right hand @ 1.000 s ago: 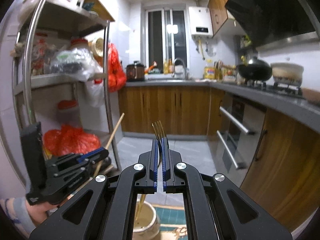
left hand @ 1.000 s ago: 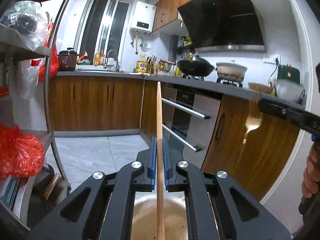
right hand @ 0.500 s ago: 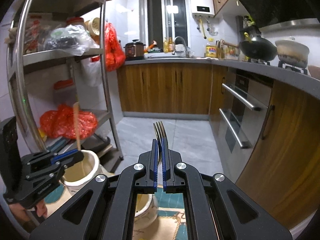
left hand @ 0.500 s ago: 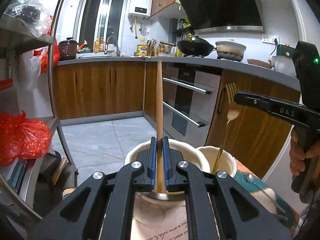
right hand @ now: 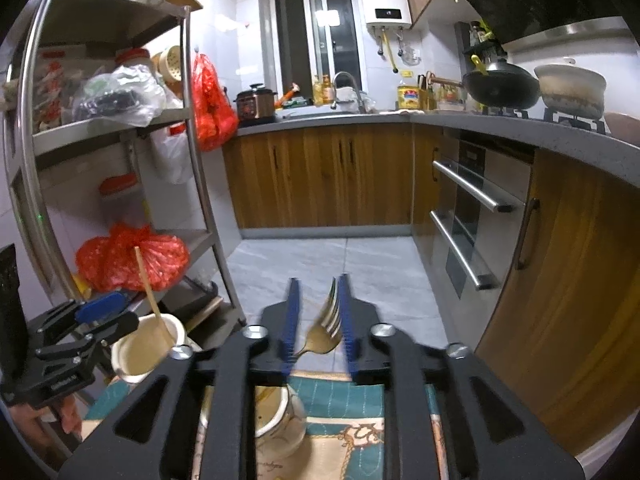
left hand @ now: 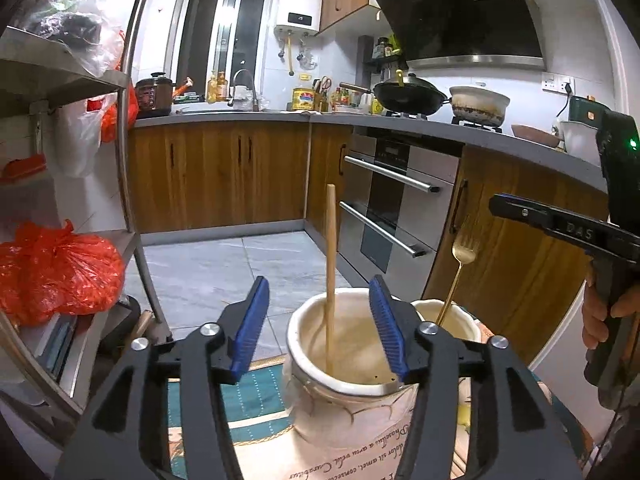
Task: Organize utensils
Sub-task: 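Drop the chopstick into the tall vase while the right tool drops the fork in the short vase, then move both tools back down toward the utensils on the mat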
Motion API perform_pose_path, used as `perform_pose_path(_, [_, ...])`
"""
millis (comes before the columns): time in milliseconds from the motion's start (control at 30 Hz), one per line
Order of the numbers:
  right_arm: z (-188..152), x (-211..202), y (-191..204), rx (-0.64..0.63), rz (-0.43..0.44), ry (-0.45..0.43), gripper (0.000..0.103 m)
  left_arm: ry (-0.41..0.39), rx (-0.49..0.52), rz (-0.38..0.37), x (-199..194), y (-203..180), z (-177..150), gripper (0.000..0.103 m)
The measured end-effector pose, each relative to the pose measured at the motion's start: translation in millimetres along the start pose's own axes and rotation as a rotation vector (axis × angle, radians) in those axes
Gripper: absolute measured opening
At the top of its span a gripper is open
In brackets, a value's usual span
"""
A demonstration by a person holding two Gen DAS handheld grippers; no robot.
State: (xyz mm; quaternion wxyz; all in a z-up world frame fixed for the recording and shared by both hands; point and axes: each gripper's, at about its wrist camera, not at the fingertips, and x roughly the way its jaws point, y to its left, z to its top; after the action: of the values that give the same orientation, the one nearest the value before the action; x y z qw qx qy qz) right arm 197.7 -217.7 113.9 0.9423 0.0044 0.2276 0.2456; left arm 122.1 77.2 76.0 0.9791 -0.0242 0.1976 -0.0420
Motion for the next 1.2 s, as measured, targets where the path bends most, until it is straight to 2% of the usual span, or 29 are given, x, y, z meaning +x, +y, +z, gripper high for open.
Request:
perform_pose_path(67, [0.1,-7.1,-3.2,0.007,0.003,-0.013,0.043,0.001,-0.006,0.006,-6.2,1.2,3.1,0.066])
perform_pose_path(133, [0.4,-13.2,-7.7,0.018,0.007,-0.025,0.062,-0.007,-0.011,0.016,-12.9,1.8,5.9,0.076])
perform_pose_path(167, [0.1,-16.7,-9.7,0.022,0.01,-0.032,0.068,-0.011,-0.014,0.016,-16.1,2.0,6.6,0.083])
perform_pose_path(233, [-1.0,-25.8,-14.1,0.034,0.017,-0.05,0.09,-0.016,-0.018,0.02,-23.5,0.9,7.7,0.091])
perform_pose_path(300, [-2.4,-35.0,-18.4,0.048,0.023,-0.071,0.097,-0.015,-0.014,0.026,-28.9,-1.4,8.4,0.097])
perform_pose_path(500, [-8.6,-53.6,-28.8,0.065,-0.018,-0.08,0.098,-0.009,0.001,0.042,-45.6,-11.2,7.5,0.097])
perform_pose_path(667, [-24.7,-62.9,-40.5,0.056,-0.1,-0.023,0.098,0.018,0.007,0.038,-52.8,-20.3,0.8,0.097])
perform_pose_path(1033, [-75.8,-79.0,-61.0,0.007,-0.133,0.071,0.098,0.13,0.059,0.015,-49.5,-51.8,-43.3,0.097])
perform_pose_path(1200, [-102.2,-72.4,-59.5,-0.01,-0.094,0.168,0.098,0.198,0.079,0.006,-39.8,-65.4,-66.3,0.097])
